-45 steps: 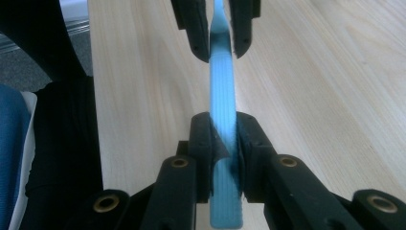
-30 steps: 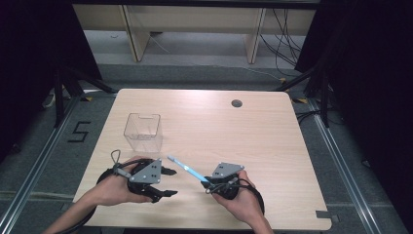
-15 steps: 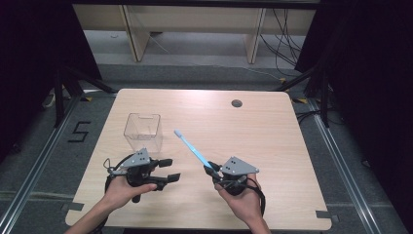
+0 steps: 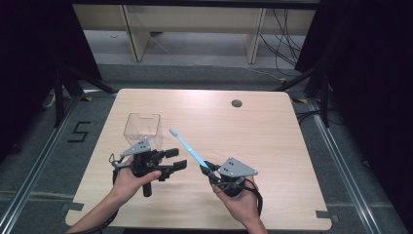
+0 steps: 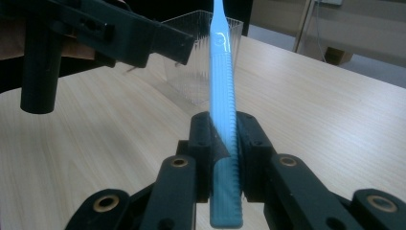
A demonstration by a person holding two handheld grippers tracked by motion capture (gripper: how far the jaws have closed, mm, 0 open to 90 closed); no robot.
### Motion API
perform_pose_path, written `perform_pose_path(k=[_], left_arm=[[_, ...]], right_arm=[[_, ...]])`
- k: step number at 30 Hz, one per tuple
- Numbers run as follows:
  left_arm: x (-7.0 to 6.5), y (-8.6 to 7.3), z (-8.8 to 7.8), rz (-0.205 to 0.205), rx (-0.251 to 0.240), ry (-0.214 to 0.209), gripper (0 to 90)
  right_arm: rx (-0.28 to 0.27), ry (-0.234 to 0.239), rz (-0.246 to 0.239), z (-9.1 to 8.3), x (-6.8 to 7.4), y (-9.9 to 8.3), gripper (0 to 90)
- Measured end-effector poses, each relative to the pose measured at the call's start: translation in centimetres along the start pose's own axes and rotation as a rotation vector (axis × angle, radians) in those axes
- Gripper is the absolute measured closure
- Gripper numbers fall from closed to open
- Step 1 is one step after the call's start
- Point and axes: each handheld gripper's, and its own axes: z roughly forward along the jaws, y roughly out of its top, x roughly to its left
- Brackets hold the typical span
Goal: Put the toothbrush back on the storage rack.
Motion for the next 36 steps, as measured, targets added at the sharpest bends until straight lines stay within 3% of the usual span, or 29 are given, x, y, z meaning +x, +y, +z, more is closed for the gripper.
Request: perform_pose_path(k=[3, 6, 10, 11, 14, 15, 18, 20, 23, 26, 30, 36], left_arm=[[-0.1, 0.3, 0.3, -0.026, -0.008, -0.004, 32.5], [-0.2, 0.6, 0.5, -0.043, -0.015, -0.006, 33.7], [-0.2, 0.9, 0.8, -0.046, -0.023, -0.015, 35.6], [-0.2, 0.9, 0.9, -0.047, -0.022, -0.015, 36.1], [-0.1, 1.0, 1.0, -0.051, -0.023, -0.014, 37.6], [-0.1, 1.1, 1.1, -0.052, -0.025, -0.016, 38.2], [-0.1, 1.2, 1.2, -0.051, -0.029, -0.015, 40.2], [-0.1, 1.2, 1.3, -0.050, -0.029, -0.021, 40.8], [-0.1, 1.2, 1.5, -0.055, -0.033, -0.028, 44.5], [-0.1, 1.3, 1.7, -0.068, -0.041, -0.047, 47.2], [0.0, 1.4, 1.7, -0.080, -0.063, -0.053, 55.7], [0.0, 1.6, 1.7, -0.068, -0.082, -0.061, 66.7]], right_arm=[[0.008, 0.014, -0.001, 0.0, 0.1, 0.1, 78.8], [-0.018, 0.033, 0.003, 0.4, 0.4, 0.2, 78.8], [0.012, 0.033, 0.004, 0.3, 0.7, 0.3, 78.8], [-0.010, 0.029, -0.016, 0.4, 0.6, 0.3, 78.8], [-0.008, 0.016, -0.007, 0.3, 0.7, 0.3, 78.8], [-0.014, 0.013, -0.033, 0.4, 0.5, 0.4, 78.8], [-0.022, 0.020, -0.006, 0.5, 0.8, 0.3, 78.8], [-0.025, 0.015, -0.014, 0.5, 0.8, 0.4, 78.8], [-0.035, 0.040, -0.004, 0.6, 0.8, 0.4, 78.8], [-0.005, 0.032, 0.008, 0.5, 1.0, 0.5, 78.8], [-0.016, 0.031, 0.016, 0.6, 1.1, 0.4, 78.7], [-0.002, 0.021, 0.012, 0.7, 1.2, 0.3, 78.6]])
